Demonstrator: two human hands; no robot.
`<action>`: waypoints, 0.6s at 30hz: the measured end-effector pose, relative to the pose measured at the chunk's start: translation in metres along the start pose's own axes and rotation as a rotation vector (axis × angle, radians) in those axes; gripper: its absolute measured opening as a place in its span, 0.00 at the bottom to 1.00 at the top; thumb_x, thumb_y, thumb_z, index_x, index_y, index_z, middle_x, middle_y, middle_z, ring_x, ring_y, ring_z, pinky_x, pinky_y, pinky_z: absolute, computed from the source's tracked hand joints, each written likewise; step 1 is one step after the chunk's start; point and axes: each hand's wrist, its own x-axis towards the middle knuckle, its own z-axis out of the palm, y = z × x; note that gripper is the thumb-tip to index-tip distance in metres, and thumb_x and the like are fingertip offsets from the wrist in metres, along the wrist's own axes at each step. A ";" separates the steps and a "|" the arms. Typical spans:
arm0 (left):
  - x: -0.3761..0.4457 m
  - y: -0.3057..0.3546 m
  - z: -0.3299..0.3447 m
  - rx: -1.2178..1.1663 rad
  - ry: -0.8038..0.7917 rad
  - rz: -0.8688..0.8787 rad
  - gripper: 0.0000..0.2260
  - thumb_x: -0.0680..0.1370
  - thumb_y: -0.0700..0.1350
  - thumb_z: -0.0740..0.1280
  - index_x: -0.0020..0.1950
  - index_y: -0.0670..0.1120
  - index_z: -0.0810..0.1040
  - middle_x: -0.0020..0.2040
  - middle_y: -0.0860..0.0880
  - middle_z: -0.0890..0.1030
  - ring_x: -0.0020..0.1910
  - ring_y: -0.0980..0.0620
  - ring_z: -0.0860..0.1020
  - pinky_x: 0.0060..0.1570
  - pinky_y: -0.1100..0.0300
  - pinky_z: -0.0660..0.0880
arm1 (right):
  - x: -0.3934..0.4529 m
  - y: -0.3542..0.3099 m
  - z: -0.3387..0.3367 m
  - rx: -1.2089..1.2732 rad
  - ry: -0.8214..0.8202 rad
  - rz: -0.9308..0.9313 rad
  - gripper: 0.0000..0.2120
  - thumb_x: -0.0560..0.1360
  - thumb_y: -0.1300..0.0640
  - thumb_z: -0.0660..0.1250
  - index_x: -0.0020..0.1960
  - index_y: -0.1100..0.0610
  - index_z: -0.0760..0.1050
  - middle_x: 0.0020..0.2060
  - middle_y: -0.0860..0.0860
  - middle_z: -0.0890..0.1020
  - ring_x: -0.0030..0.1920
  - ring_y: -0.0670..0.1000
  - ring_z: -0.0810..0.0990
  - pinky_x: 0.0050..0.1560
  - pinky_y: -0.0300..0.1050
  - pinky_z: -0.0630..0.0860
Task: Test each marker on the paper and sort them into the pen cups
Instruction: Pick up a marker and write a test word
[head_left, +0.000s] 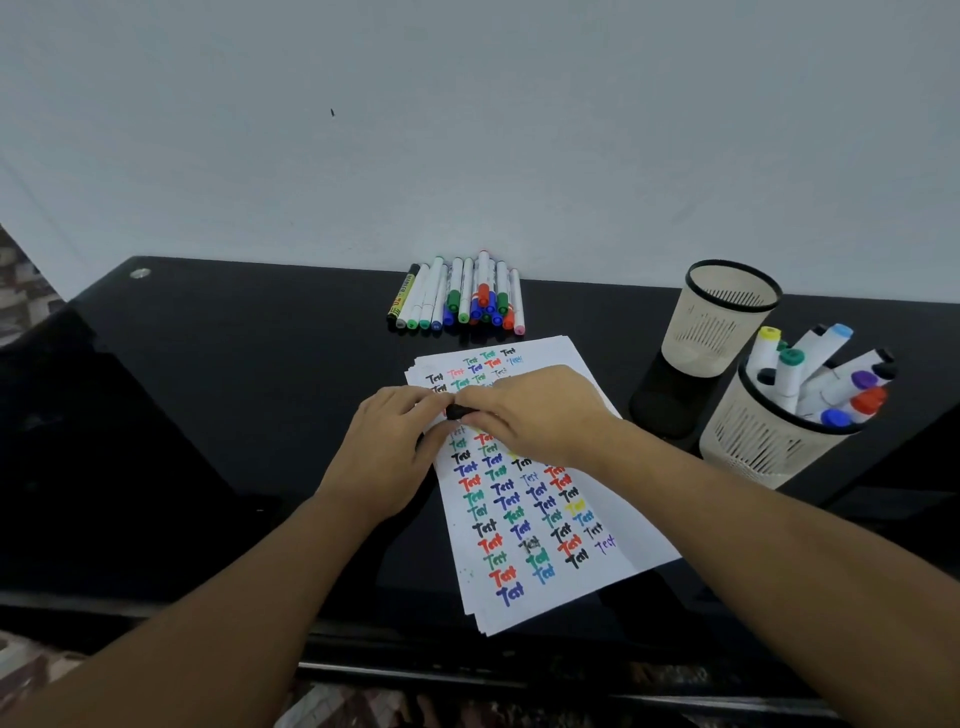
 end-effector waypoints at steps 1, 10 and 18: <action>0.000 -0.001 0.000 0.001 0.007 0.010 0.14 0.83 0.52 0.65 0.67 0.49 0.78 0.61 0.52 0.80 0.62 0.50 0.74 0.62 0.50 0.72 | 0.000 -0.001 0.000 0.015 0.006 0.002 0.16 0.86 0.38 0.48 0.66 0.41 0.69 0.40 0.45 0.79 0.39 0.49 0.79 0.42 0.53 0.80; 0.001 -0.001 0.000 -0.028 -0.003 -0.089 0.11 0.83 0.51 0.65 0.62 0.48 0.80 0.60 0.53 0.78 0.62 0.52 0.71 0.62 0.53 0.70 | -0.011 0.022 -0.003 0.375 0.058 0.235 0.17 0.86 0.56 0.56 0.72 0.43 0.58 0.50 0.50 0.79 0.37 0.51 0.80 0.37 0.54 0.79; 0.015 0.001 -0.003 0.105 -0.258 -0.197 0.34 0.82 0.64 0.55 0.83 0.58 0.43 0.67 0.54 0.67 0.62 0.54 0.64 0.66 0.52 0.66 | -0.009 0.041 0.014 1.095 0.223 0.500 0.18 0.84 0.63 0.58 0.66 0.44 0.76 0.59 0.47 0.81 0.60 0.47 0.80 0.56 0.42 0.77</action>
